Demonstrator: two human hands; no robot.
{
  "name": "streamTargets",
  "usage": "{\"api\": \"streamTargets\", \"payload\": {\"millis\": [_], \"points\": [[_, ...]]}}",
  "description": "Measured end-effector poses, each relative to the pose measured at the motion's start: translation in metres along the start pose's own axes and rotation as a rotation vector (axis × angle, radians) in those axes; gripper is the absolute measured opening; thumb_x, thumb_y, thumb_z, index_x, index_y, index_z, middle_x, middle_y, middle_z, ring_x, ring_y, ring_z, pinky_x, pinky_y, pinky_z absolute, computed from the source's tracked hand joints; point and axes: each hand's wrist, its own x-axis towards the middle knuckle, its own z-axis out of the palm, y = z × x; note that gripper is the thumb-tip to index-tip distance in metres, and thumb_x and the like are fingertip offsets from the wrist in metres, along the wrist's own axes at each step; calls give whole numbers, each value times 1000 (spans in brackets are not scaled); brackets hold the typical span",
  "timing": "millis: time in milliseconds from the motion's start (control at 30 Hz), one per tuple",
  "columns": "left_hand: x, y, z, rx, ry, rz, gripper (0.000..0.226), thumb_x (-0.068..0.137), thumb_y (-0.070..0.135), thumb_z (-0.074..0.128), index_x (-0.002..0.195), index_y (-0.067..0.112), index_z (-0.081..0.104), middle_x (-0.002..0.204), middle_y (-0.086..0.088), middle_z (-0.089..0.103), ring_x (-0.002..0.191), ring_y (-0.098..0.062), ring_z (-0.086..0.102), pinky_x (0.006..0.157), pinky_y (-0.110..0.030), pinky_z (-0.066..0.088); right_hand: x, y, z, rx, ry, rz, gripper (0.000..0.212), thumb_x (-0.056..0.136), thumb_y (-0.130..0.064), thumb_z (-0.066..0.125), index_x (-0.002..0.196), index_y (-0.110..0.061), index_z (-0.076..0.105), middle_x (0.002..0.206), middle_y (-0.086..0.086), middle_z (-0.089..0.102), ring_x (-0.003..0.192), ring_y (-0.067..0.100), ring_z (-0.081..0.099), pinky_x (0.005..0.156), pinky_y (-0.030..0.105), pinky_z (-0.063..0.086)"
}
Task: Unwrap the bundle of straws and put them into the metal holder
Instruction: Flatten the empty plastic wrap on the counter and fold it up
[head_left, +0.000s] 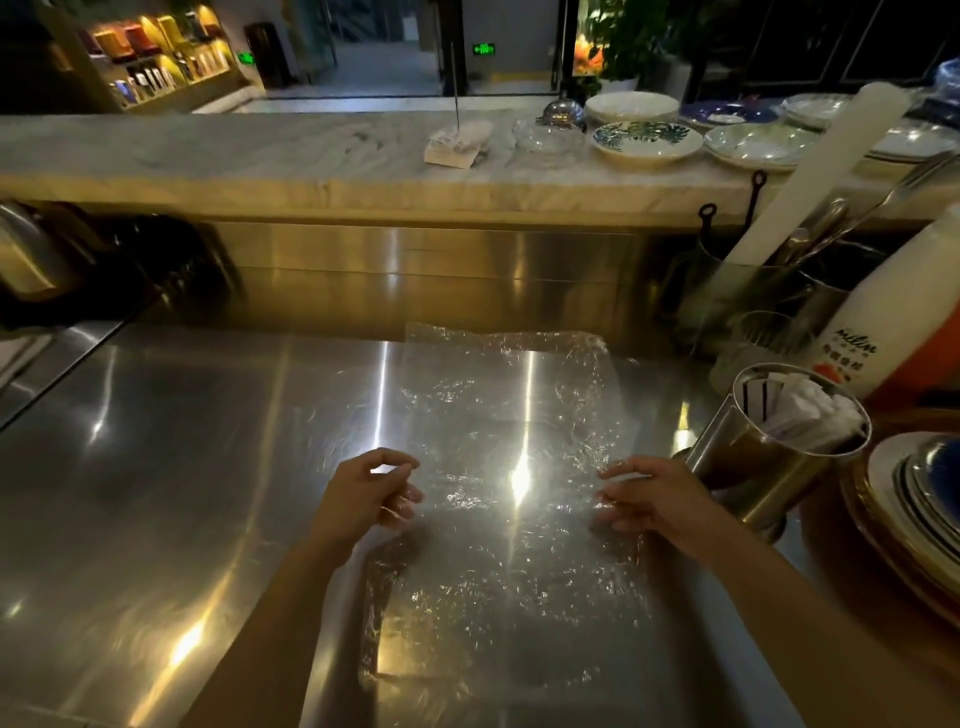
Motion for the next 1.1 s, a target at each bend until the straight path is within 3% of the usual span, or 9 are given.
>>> {"api": "streamTargets", "payload": {"millis": [100, 267, 433, 533, 600, 667, 733, 900, 1100], "points": [[0, 4, -4, 56, 11, 118, 21, 88, 7, 58, 80, 21, 70, 53, -6, 66, 37, -14, 49, 38, -21, 43, 0, -5, -6, 47, -31, -29, 16, 77, 1, 61, 85, -10, 72, 71, 11, 74, 66, 27, 71, 50, 27, 55], [-2, 13, -7, -81, -114, 205, 39, 88, -12, 44, 82, 14, 72, 67, -6, 69, 57, -16, 59, 52, -23, 51, 1, -7, -13, 224, -84, -33, 29, 84, 5, 48, 87, -11, 73, 76, 12, 74, 70, 22, 71, 50, 26, 54], [-6, 20, -3, -24, -93, 278, 37, 62, -20, 57, 48, 14, 67, 65, 1, 71, 68, -21, 63, 54, -22, 53, -1, -4, -5, 298, -96, -18, 32, 73, 8, 50, 53, -9, 69, 59, 6, 70, 58, 16, 69, 42, 22, 50], [-5, 17, -2, -165, -28, 165, 52, 70, -28, 36, 47, 10, 62, 65, -2, 69, 67, -26, 60, 49, -28, 53, -2, -6, -3, 284, -59, -45, 46, 76, 14, 38, 46, -9, 65, 51, 5, 66, 49, 15, 66, 41, 19, 50], [-5, 18, -3, -276, -11, 100, 43, 88, -10, 36, 74, 14, 68, 70, -8, 71, 62, -26, 65, 49, -33, 55, -4, -9, -4, 279, -29, -100, 48, 75, 16, 33, 48, -8, 64, 54, 4, 69, 53, 14, 67, 43, 19, 51], [-6, 16, -7, -389, -58, 22, 20, 93, 30, 43, 103, 22, 60, 74, -17, 72, 62, -30, 68, 51, -39, 56, -7, -13, -5, 276, -29, -103, 32, 72, 7, 41, 57, -5, 66, 61, 4, 71, 58, 14, 68, 50, 22, 54], [-8, 14, -9, -379, -128, -83, 43, 79, 55, 48, 111, 27, 53, 79, -24, 71, 69, -37, 69, 55, -42, 56, -10, -15, -4, 270, -55, -74, 24, 69, -13, 47, 62, -7, 70, 70, 4, 72, 65, 16, 68, 62, 30, 53], [-14, 10, 0, -92, -129, -13, 46, 73, 8, 72, 113, 16, 51, 82, -13, 74, 74, -31, 70, 58, -39, 57, -13, -12, 4, 45, -27, -185, 20, 81, 3, 53, 78, -10, 68, 79, 4, 72, 68, 18, 69, 51, 24, 52], [-12, 20, 0, -87, -63, 105, 41, 69, -7, 72, 100, 15, 57, 79, -10, 75, 73, -28, 71, 61, -30, 58, -15, -4, 6, 40, 11, -253, 62, 69, 21, 60, 103, -31, 61, 72, 3, 72, 70, 19, 70, 56, 24, 56]]}}
